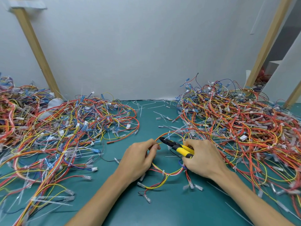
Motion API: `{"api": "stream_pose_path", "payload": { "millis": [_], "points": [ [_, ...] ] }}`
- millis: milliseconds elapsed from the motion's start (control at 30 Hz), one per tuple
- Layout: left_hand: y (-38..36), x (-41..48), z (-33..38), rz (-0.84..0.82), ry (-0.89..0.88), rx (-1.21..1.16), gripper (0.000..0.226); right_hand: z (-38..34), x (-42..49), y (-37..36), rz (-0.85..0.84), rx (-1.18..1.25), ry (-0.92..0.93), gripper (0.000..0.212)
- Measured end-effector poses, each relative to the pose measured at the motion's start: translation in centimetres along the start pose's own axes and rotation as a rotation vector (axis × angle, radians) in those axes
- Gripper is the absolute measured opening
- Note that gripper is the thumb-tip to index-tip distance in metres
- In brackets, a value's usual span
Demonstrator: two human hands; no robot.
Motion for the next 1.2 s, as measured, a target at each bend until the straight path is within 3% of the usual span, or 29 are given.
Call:
{"api": "stream_pose_path", "payload": {
  "millis": [100, 267, 467, 733, 1000, 1200],
  "points": [
    [-0.2, -0.1, 0.1, -0.002, -0.034, -0.036, 0.019, 0.1, 0.3, 0.2, -0.091, 0.046, -0.002, 0.016],
    [-0.4, -0.3, 1.0, 0.078, -0.078, -0.157, 0.021, 0.9, 0.6, 0.8, -0.385, 0.316, 0.08, 0.013],
    [-0.9, -0.4, 1.9, 0.111, -0.083, -0.28, 0.02, 1.1, 0.3, 1.3, -0.534, 0.706, 0.13, 0.036],
    [-0.7, -0.6, 1.9, 0.126, -0.052, -0.333, 0.024, 1.0, 0.2, 1.5, -0.498, 0.636, 0.135, 0.028],
    [-0.6, -0.3, 1.5, 0.097, 0.005, -0.362, 0.029, 0.7, 0.8, 1.0, -0.319, 0.443, 0.108, 0.012],
    [-0.5, 0.1, 0.5, 0.129, 0.083, -0.395, 0.029, -0.3, 0.7, 0.8, -0.128, 0.22, 0.128, 0.05]
  ]
}}
Point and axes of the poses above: each hand's wrist, its own x-axis towards the middle knuckle, its own y-axis out of the back of the hand, z = x × y, the point moved 5 cm from there along x, towards the middle knuckle, and after that the axes turned 13 degrees about -z, right-handed, at the moved point
